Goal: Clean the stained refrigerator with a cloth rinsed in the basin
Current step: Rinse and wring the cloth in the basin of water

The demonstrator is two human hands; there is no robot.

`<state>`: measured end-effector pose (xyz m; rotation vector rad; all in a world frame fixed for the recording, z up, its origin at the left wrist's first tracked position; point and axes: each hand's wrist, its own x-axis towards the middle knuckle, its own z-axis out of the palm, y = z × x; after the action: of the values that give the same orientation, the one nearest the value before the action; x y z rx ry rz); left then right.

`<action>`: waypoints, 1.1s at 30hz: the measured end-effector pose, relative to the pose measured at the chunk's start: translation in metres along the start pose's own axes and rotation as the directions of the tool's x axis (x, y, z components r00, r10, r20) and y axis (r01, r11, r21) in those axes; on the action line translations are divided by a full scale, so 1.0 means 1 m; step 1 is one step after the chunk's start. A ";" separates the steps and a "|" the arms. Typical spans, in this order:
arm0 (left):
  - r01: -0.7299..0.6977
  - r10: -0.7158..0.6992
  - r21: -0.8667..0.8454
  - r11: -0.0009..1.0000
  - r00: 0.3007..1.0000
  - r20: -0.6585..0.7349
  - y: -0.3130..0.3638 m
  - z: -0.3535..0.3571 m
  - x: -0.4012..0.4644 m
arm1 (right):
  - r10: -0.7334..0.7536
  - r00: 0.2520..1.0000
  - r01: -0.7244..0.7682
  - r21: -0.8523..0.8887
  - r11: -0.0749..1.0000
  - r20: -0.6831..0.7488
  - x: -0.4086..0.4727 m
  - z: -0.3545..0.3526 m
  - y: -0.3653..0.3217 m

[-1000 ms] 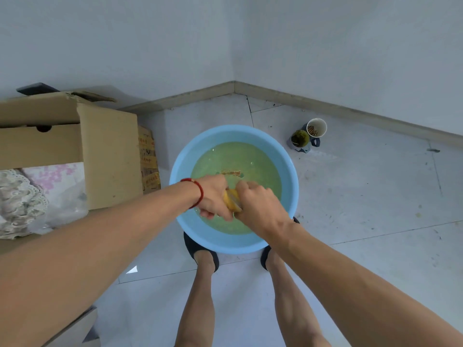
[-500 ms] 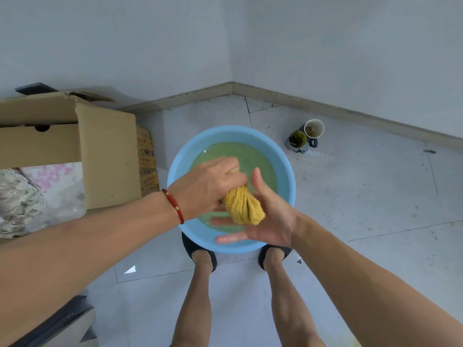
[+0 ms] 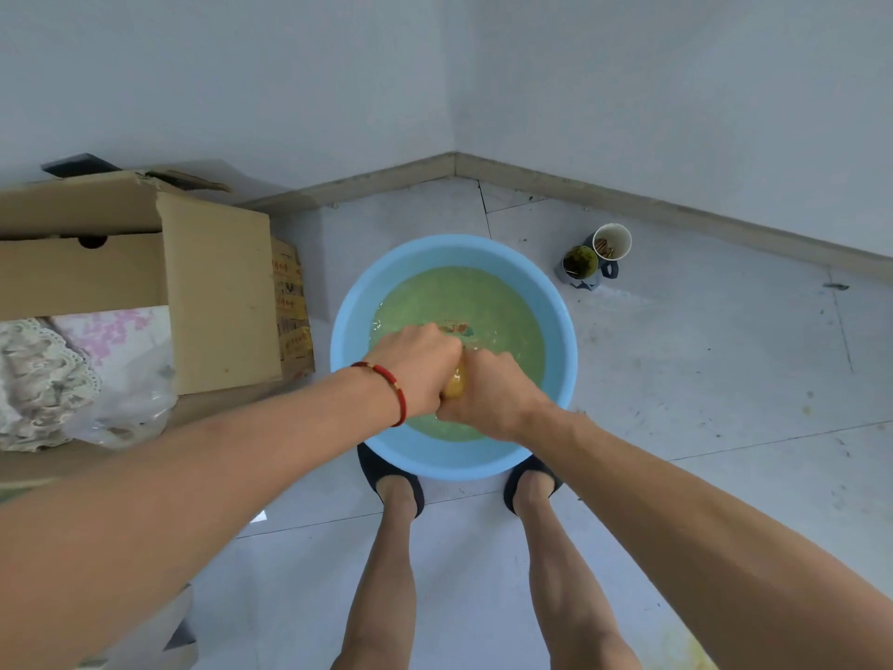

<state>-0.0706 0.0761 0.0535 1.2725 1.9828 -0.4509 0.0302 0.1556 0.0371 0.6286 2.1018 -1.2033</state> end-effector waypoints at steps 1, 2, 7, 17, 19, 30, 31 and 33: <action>0.059 -0.052 -0.104 0.993 0.997 0.065 0.002 0.005 0.001 | -0.032 0.999 0.031 -0.081 0.996 -0.012 0.000 0.001 0.001; 0.094 -0.075 -0.187 0.978 0.991 0.110 0.002 0.009 0.004 | -0.063 0.998 0.061 -0.146 0.987 -0.013 0.001 0.001 0.003; 0.300 -0.072 -0.587 0.752 0.922 0.380 0.004 0.017 0.012 | -0.283 0.957 0.207 -0.542 0.815 -0.061 0.006 -0.002 0.013; -0.075 0.057 -0.147 0.986 0.991 -0.121 -0.007 0.000 -0.005 | -0.061 0.958 -0.130 0.610 0.782 0.281 -0.011 -0.034 0.027; -0.244 0.193 -0.121 0.962 0.926 -0.325 -0.019 0.001 -0.011 | -0.090 0.915 -0.340 0.874 0.348 0.392 -0.018 -0.043 0.036; -0.532 0.599 0.278 0.800 0.673 -0.435 -0.041 -0.026 -0.011 | -0.307 0.831 -0.198 0.762 0.617 0.464 -0.021 -0.037 0.000; -0.512 0.592 0.299 0.805 0.725 -0.352 -0.037 -0.029 -0.012 | -0.217 0.874 -0.140 0.653 0.744 0.434 -0.020 -0.040 -0.005; -0.375 0.459 0.341 0.862 0.863 -0.211 -0.024 -0.038 -0.020 | -0.065 0.947 -0.074 0.411 0.909 0.315 -0.019 -0.042 -0.015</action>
<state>-0.1014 0.0768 0.0918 2.0060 1.8249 -0.3596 0.0215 0.1832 0.0756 0.5721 1.5784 -1.6529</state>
